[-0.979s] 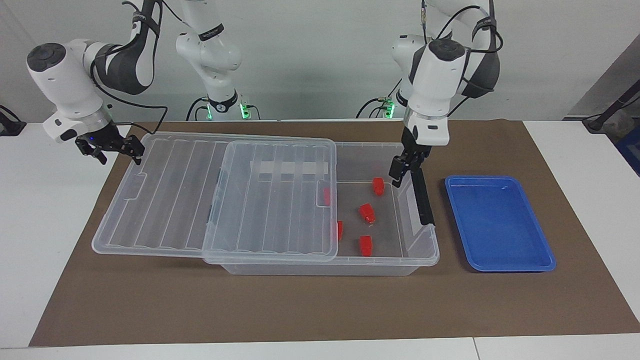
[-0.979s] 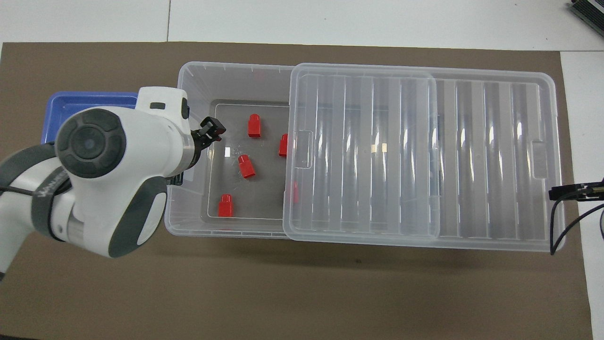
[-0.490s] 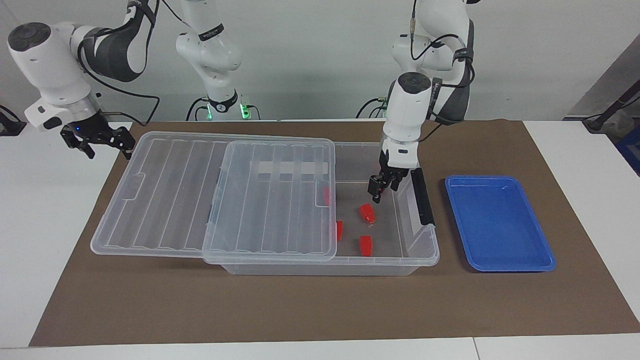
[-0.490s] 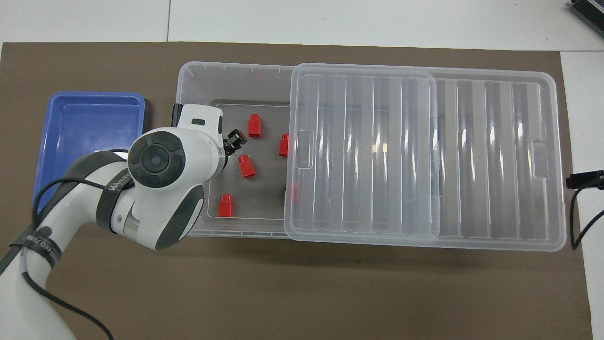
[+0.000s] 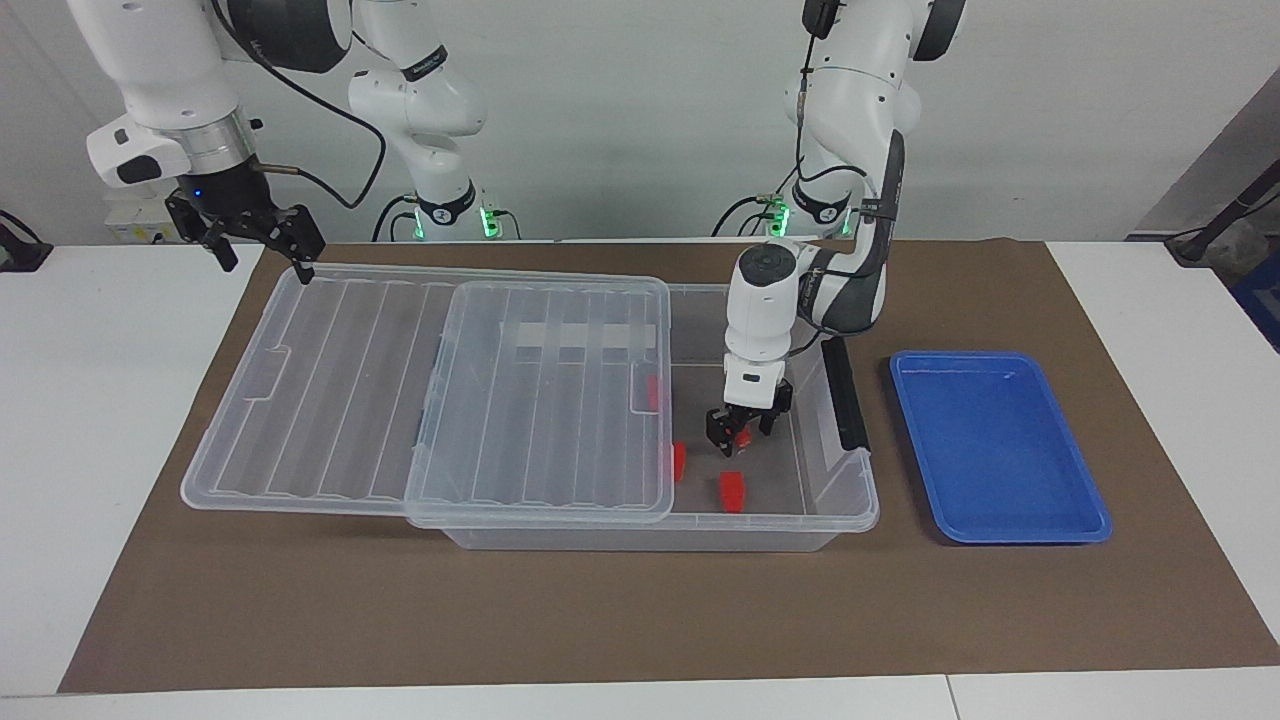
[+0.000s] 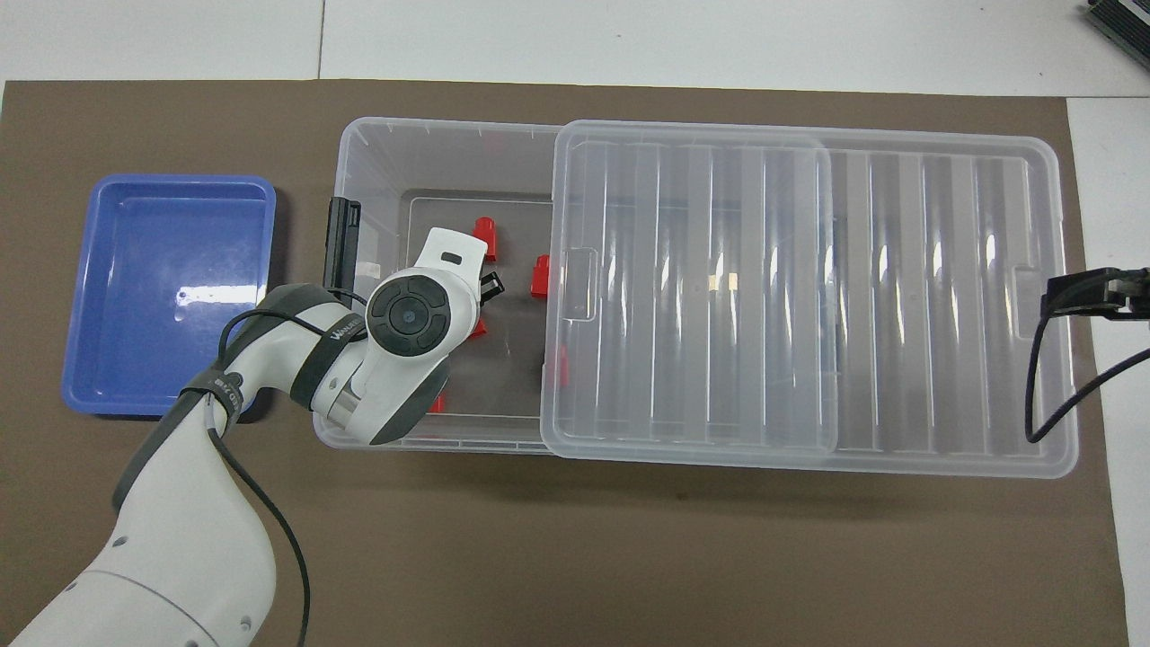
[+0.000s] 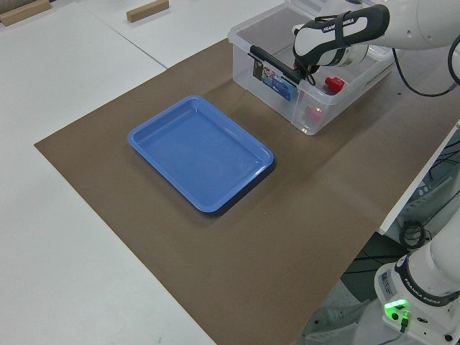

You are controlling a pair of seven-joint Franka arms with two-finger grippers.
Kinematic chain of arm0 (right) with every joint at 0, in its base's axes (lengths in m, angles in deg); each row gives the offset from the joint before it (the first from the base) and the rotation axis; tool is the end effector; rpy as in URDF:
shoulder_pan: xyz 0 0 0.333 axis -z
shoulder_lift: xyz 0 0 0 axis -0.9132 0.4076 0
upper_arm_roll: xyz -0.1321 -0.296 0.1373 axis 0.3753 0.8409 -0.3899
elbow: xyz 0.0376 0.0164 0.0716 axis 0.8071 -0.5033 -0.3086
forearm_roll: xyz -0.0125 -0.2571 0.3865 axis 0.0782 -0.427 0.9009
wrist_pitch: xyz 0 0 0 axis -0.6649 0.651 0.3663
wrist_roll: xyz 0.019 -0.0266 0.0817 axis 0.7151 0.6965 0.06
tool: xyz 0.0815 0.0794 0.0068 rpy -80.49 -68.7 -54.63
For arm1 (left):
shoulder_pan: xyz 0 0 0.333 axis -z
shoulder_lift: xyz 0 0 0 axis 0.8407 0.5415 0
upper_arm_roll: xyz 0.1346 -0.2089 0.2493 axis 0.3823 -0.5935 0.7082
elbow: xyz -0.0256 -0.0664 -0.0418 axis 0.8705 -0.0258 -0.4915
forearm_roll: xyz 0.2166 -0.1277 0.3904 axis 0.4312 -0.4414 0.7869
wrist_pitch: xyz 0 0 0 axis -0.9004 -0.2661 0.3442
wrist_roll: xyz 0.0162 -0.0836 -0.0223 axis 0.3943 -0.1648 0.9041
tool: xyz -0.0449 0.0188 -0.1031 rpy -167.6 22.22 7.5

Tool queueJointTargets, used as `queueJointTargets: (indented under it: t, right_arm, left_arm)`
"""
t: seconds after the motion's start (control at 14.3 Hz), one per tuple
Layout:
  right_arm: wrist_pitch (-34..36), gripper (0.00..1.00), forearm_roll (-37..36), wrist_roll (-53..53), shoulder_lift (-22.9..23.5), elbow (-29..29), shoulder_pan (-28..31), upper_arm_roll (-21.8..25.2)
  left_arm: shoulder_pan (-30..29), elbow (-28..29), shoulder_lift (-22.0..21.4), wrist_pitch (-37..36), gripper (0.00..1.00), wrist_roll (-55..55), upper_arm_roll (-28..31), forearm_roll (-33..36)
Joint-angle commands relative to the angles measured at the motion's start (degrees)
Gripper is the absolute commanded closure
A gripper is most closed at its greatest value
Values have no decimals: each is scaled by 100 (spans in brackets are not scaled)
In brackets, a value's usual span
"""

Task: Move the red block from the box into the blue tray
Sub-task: 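Reach into the box with the left gripper and grasp a red block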

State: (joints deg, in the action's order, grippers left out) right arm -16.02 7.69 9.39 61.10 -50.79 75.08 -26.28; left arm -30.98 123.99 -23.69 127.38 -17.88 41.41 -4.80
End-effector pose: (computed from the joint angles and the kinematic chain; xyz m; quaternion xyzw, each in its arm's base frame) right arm 0.5990 -0.0304 0.6501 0.9939 -0.0962 0.0309 0.0439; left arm 0.6053 -0.3352 0.2694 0.9721 0.2066 0.1104 0.0129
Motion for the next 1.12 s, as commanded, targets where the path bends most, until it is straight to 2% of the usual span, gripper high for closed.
queueJointTargets:
  t: [0.0, 0.07, 0.14, 0.21, 0.49, 0.63, 0.84, 1.05]
  right_arm:
    - [380, 0, 49, 340, 366, 618, -183, -51]
    - [399, 0, 75, 463, 393, 672, -262, -51]
    - [399, 0, 119, 577, 393, 699, -289, -60]
    - [408, 0, 128, 674, 393, 708, -298, -94]
    - [469, 0, 137, 1113, 472, 814, -395, -244]
    - [530, 0, 198, 1386, 446, 700, -430, -244]
    - [504, 0, 444, 1440, 350, 497, -334, -235]
    - [469, 0, 453, 1405, 367, 506, -298, -218]
  left_arm:
    - [172, -13, -3, -153, 65, 48, 87, 110]
    - [163, -4, -12, -161, 89, 48, 79, 110]
    - [154, -13, -12, -214, 97, 57, 78, 110]
    - [163, -13, -30, -336, 100, 57, 78, 102]
    - [181, -83, -74, -828, 100, 92, 70, 41]
    - [111, -424, -161, -1319, 100, 84, 61, -387]
    - [-327, -848, -827, -2355, 100, 136, 122, -1898]
    - [-1039, -1066, -1628, -3410, 100, 92, 131, -2497]
